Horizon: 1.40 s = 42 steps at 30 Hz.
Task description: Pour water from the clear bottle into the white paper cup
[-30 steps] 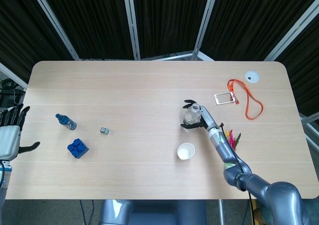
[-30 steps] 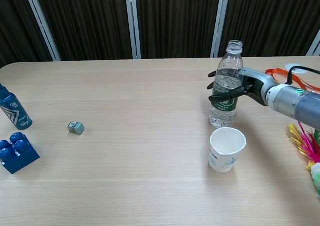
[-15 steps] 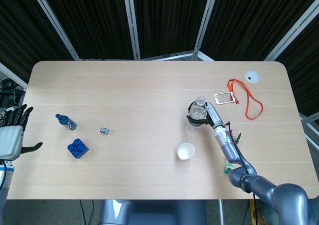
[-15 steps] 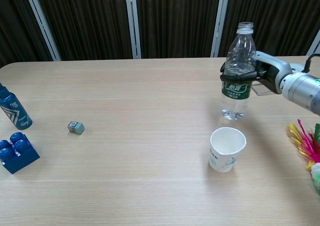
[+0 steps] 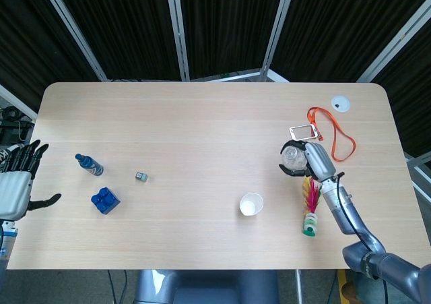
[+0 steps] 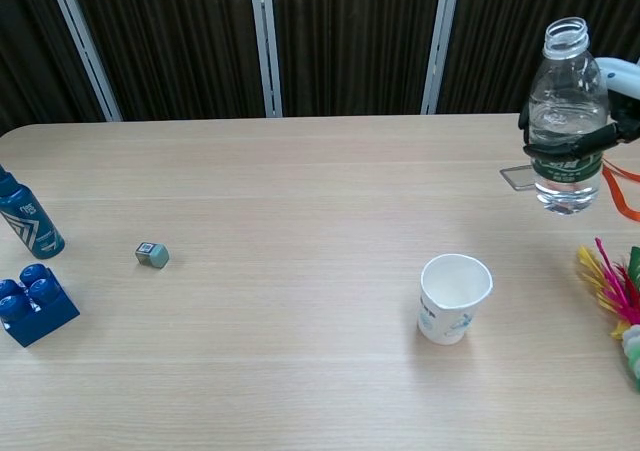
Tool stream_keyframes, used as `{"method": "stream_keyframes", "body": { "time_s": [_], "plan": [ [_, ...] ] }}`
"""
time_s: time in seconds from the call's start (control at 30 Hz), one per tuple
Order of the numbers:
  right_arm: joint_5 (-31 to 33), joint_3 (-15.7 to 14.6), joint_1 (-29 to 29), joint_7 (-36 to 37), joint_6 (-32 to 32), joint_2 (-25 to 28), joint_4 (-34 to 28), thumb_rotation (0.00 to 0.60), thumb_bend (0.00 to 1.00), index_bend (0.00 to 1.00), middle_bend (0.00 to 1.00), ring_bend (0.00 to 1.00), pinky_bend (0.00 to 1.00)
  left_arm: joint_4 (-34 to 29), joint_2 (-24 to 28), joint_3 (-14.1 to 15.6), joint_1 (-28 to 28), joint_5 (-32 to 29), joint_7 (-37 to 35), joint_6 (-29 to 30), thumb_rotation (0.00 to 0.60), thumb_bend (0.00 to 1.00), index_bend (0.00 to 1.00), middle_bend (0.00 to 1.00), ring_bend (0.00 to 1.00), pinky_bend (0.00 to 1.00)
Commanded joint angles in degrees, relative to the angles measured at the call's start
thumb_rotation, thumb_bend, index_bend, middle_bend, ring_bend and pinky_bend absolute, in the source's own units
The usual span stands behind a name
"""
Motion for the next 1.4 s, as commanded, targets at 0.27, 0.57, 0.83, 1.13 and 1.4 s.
{"method": "stream_keyframes", "body": {
  "time_s": [0.27,0.57,0.83,1.13,1.4],
  "plan": [
    [-5.24,-5.94,-4.01,-18.52,4.16,6.03,-9.63,0.6,0.44,0.49,0.6,0.55,0.51,-3.38,2.79,0.74,1.31,2.77,-1.72,2.08,0.6,0.0,0.0,0.0,0.0,0.0],
    [-7.42,-7.19,-4.55,-34.99,5.05,5.43,-11.82,0.6,0.45,0.49,0.63,0.58,0.54,-4.02,3.83,1.54,2.2,4.71,-2.79,3.15,0.6,0.0,0.0,0.0,0.0,0.0],
    [-5.21,-6.98,-4.63,-40.89,2.3,4.49,-11.68,0.6,0.45,0.49,0.63,0.59,0.54,-4.12,4.21,1.63,2.49,4.92,-3.45,3.31,0.6,0.0,0.0,0.0,0.0,0.0],
    [-2.14,-5.88,-4.04,-48.95,-0.91,2.77,-10.73,0.6,0.45,0.49,0.63,0.59,0.54,-4.02,3.85,1.51,2.28,4.51,-2.82,2.79,0.6,0.0,0.0,0.0,0.0,0.0],
    [-2.29,-5.93,-3.76,-52.09,-1.05,1.15,-8.61,0.6,0.45,0.49,0.63,0.59,0.54,-3.96,3.67,1.49,2.11,4.1,-2.36,2.27,0.6,0.0,0.0,0.0,0.0,0.0]
  ]
}}
